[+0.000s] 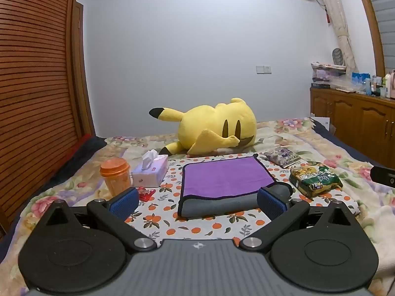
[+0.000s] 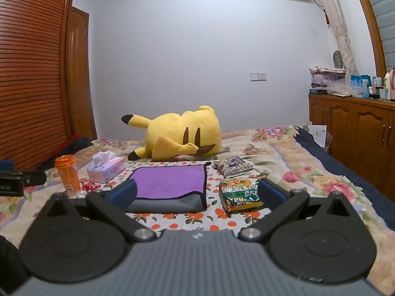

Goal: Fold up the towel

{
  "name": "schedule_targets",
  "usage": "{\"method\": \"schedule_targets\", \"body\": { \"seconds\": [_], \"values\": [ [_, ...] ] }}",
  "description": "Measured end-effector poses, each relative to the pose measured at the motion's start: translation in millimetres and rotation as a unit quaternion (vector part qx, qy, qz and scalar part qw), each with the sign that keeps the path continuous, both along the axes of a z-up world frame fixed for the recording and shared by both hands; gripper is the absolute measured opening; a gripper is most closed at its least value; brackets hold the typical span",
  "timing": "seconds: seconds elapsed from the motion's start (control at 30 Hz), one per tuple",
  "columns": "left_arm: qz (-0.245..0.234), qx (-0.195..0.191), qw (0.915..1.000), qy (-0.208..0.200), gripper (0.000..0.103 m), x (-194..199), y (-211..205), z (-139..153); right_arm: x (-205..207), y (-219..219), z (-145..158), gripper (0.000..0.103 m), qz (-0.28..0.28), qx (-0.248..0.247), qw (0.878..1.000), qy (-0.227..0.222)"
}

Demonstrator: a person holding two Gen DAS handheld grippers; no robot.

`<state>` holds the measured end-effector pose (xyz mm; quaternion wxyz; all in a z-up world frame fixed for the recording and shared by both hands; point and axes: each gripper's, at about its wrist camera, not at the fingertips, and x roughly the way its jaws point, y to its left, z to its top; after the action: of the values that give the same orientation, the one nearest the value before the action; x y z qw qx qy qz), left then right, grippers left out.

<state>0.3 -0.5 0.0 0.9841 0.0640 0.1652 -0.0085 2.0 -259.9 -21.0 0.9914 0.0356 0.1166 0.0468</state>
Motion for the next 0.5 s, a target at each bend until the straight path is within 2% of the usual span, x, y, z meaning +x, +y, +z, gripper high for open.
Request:
{"method": "schedule_targets", "body": {
  "seconds": [0.5],
  "values": [
    [0.0,-0.002,1.0,-0.001,0.103,0.7,3.1,-4.0,-1.0,-0.9,1.6,0.103,0.002,0.009,1.0,0.0]
  ]
}}
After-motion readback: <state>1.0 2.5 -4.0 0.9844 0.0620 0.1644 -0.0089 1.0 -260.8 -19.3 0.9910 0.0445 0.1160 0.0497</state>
